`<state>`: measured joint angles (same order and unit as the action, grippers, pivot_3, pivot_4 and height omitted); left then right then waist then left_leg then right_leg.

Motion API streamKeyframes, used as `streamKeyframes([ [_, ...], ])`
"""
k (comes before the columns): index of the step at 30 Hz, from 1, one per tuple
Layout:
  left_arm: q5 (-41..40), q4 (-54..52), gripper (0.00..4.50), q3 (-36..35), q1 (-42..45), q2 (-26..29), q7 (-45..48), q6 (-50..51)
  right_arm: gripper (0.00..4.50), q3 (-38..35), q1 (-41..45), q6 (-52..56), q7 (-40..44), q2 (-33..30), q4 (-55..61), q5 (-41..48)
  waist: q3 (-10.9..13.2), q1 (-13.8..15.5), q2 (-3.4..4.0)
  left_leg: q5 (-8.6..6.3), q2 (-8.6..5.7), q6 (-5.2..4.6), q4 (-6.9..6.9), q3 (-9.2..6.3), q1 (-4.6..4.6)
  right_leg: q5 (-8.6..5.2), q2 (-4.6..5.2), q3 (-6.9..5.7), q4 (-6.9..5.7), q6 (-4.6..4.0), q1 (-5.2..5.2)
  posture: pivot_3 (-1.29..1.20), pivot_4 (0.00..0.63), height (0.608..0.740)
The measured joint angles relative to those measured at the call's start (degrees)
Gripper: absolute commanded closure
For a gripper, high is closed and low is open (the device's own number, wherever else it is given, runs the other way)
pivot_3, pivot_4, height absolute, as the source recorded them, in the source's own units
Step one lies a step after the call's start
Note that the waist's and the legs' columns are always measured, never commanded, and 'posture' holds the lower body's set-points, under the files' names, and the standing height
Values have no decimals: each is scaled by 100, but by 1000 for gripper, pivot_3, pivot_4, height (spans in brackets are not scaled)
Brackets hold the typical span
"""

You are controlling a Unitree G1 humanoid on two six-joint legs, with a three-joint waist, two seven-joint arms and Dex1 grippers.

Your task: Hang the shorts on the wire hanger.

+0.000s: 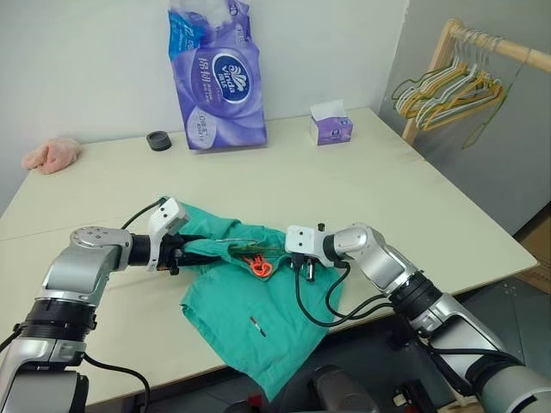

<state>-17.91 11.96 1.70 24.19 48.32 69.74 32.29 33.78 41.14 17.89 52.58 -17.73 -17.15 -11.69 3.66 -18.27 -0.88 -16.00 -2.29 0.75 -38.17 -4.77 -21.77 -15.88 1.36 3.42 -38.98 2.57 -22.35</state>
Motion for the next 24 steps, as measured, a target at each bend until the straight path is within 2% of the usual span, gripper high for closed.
streamKeyframes([
  [4, -153, 2, 2417, -127, 7, -150, -33, 2, 4500, -177, -21, 98, 339, -329, 437, 145, -4, 4, -3, 0, -1, 0, -2, 0, -3, 0, 1, 0, 1, 0, 0, -318, 8, 740],
  [6, -264, 12, 1685, -166, 60, -154, -7, 8, 4500, -303, -23, 194, 511, -491, 712, 239, -7, -4, -4, 0, -1, 0, -1, -3, -2, 0, 1, -3, 1, 0, 0, -322, 7, 740],
  [12, -385, 240, 46, -321, 250, -34, 226, -11, 4500, -577, -176, 679, 936, -933, 1475, 624, -19, -32, -4, 0, -1, 0, 0, -5, -3, 0, 1, -5, 2, 0, 0, -329, 7, 740],
  [18, -250, 789, 46, -326, 533, 236, 593, -447, 4500, -702, -282, 1394, 1490, -1416, 2249, 1099, -21, -53, -4, 0, 0, 0, 1, -8, -5, 0, 1, -9, 5, 0, 0, -335, 13, 740],
  [24, -192, 797, 46, -290, 579, 416, 1053, -696, 4500, -846, -287, 2063, 1868, -1822, 2615, 1645, -21, -61, -3, -1, 1, -1, 2, -8, -5, -1, 1, -9, 4, 0, 0, -340, 16, 740],
])
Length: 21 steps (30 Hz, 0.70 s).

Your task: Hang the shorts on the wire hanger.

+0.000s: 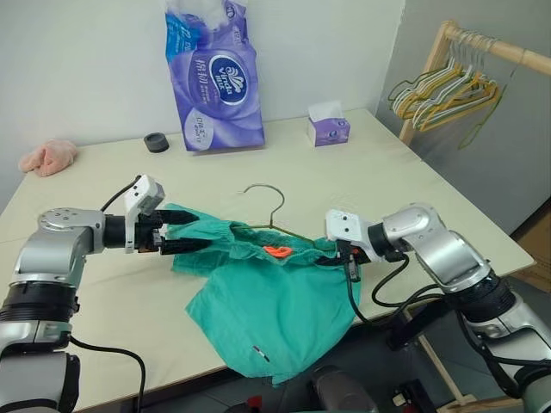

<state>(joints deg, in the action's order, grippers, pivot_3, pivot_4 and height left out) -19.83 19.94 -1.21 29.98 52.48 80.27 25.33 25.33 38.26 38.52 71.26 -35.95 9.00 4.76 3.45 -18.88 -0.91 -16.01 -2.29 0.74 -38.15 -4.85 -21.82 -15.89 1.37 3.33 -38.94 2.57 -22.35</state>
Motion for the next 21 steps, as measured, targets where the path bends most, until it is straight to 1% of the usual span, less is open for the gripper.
streamKeyframes([
  [3, 108, -48, 46, 101, -15, -17, 40, -229, 4500, -22, 0, 220, 107, -155, 41, 189, 0, 4, 0, 0, 0, 0, 0, 1, 0, 0, 0, 2, 1, 0, 0, -343, 19, 740],
  [8, 312, -47, 46, 192, -16, -239, -86, -680, 4500, -153, 2, 637, 184, -306, 165, 551, 0, 5, 0, 0, 0, -1, -1, 1, -2, 0, 1, 2, 1, 0, 0, -353, 24, 740],
  [12, 316, -101, 46, 246, -42, -328, -67, -811, 4500, -217, 32, 947, 246, -493, 253, 813, 1, -6, 0, -1, 0, -1, 0, 1, -3, 0, 1, 1, 1, 0, 0, -366, 27, 740],
  [17, 43, 40, 46, 26, 192, -344, -133, -244, 4500, -362, 39, 986, 223, -803, 150, 932, 1, -9, 1, -1, 0, -2, -1, 2, -4, -1, 1, 0, 2, 2, 0, -372, 29, 740],
  [21, -435, 333, 46, -580, 610, -439, -603, 587, 4500, -385, 42, 918, 23, -805, -46, 925, 1, -40, 1, -1, 0, -2, -1, 2, -4, -4, 1, 0, 0, 6, 0, -373, 33, 740],
])
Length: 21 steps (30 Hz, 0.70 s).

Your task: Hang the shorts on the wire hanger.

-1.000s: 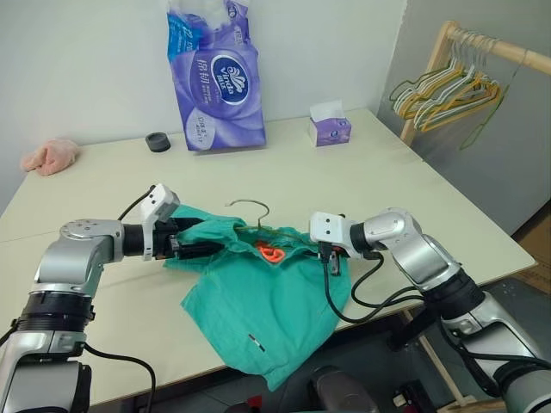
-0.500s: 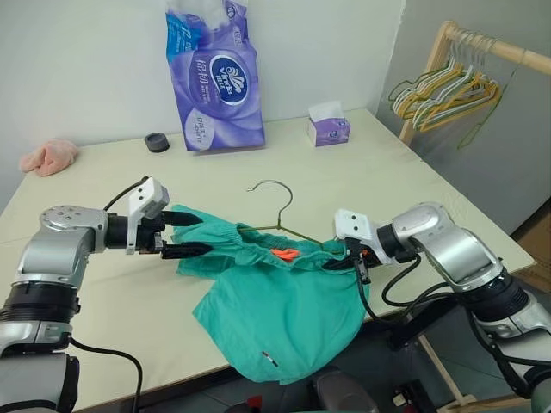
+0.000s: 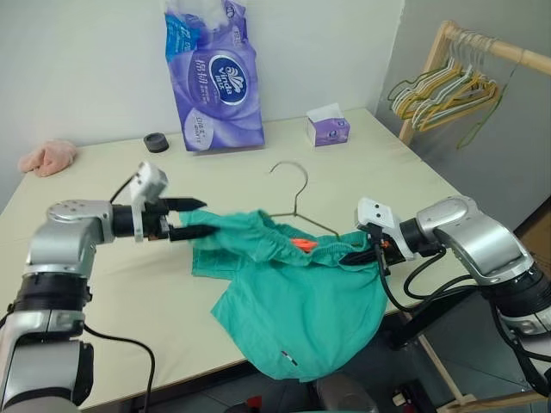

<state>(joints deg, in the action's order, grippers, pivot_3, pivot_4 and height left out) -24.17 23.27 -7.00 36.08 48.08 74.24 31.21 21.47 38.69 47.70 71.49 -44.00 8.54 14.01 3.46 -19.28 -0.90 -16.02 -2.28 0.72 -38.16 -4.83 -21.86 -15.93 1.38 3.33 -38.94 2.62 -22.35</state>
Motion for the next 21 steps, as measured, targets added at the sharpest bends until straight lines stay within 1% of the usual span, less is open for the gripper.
streamKeyframes([
  [2, -315, -330, 46, -153, -204, 47, 71, 427, 4500, -5, 0, -18, -78, 6, 7, 7, -1, -52, 4, 0, 0, 0, 2, 1, 1, -4, 0, 4, -2, 5, 0, -372, 34, 740],
  [5, -625, -1014, 46, -42, -865, 198, 532, 849, 4500, -4, -4, -162, -173, 2, 4, -11, 0, -129, 5, 0, 1, 0, 3, 2, 0, -4, 0, 6, -2, 5, 0, -371, 36, 740],
  [7, -574, -1229, 46, 130, -1175, 416, 773, 757, 4500, 17, -10, -411, -176, -49, -7, -138, 1, -141, 7, 0, 1, 0, 5, 3, 2, -5, 0, 6, -2, 3, 0, -370, 37, 740],
  [9, -343, -1274, 46, 253, -1350, 602, 892, 387, 4500, 27, -12, -694, -165, -135, -49, -250, 3, -127, 11, 0, 0, 1, 5, 3, 3, -7, 0, 5, 0, 0, 1, -370, 39, 740],
  [12, 37, -1089, 46, 329, -1245, 523, 710, -320, 4500, 28, -13, -906, -130, -180, -71, -343, 4, -92, 11, 0, -3, 1, 3, 7, 1, -7, 9, 3, 5, 0, 5, -371, 40, 740],
  [16, 367, -610, 46, 358, -772, 201, 374, -967, 4500, 59, -42, -1105, -7, -248, -56, -386, 4, -78, 11, 0, -5, 0, 1, 10, 0, -7, 12, 2, 5, 1, 5, -374, 42, 740],
  [18, 534, -514, 46, 523, -616, 147, 397, -1214, 4500, 65, -95, -1113, 61, -274, 17, -383, 4, -99, 11, 0, -5, 0, 3, 12, 0, -7, 12, 4, 4, 1, 5, -381, 44, 740],
  [21, 727, -516, 46, 913, -662, 116, 648, -1451, 4500, 67, -122, -1074, 118, -280, 81, -373, 7, -147, 18, 0, -4, 0, 7, 13, 2, -8, 12, 5, 2, 2, 3, -388, 46, 740],
])
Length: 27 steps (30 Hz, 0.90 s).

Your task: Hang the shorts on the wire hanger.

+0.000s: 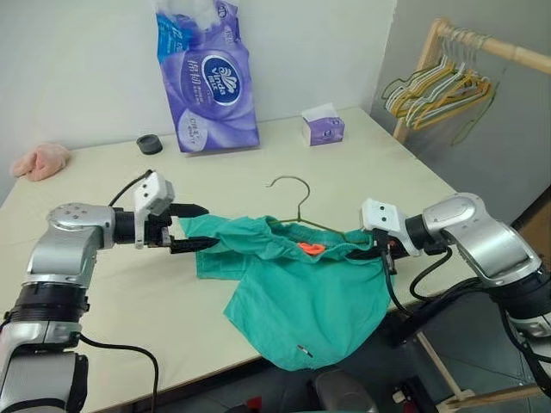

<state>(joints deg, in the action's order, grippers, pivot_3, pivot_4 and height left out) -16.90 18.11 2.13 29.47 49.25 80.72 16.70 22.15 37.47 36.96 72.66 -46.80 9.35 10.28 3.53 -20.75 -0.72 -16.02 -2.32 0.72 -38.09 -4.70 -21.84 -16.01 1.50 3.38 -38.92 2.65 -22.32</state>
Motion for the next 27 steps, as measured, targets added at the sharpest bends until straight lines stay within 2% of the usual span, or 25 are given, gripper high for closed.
streamKeyframes([
  [3, 136, 44, 46, 230, -62, -42, 117, -190, 4500, -3, 0, 113, 57, -31, 62, 12, 1, -12, 0, 0, 2, 0, 2, -2, 0, -1, -2, -2, -2, 0, -3, -393, 47, 740],
  [12, 419, 507, 46, 290, -2, -86, 130, -796, 4500, -22, -1, 345, 153, -97, 189, 188, 1, -2, 0, 0, 1, 0, -2, 0, -1, -1, 0, -1, 1, 0, 0, -396, 46, 740],
  [16, 566, 693, 873, 420, 100, -393, 84, -1009, 4500, -33, 0, 427, 166, -102, 265, 262, 1, 5, 1, 0, 0, -1, -3, 0, -2, -1, 2, -1, 2, 1, 1, -395, 45, 740],
  [27, 717, 1337, 4387, 421, 519, -698, -412, -1254, 4500, -87, -6, 708, 79, -115, 399, 455, 1, -19, 1, -1, 0, -1, -2, -1, -2, -2, 1, -3, 0, 2, 0, -401, 43, 740],
])
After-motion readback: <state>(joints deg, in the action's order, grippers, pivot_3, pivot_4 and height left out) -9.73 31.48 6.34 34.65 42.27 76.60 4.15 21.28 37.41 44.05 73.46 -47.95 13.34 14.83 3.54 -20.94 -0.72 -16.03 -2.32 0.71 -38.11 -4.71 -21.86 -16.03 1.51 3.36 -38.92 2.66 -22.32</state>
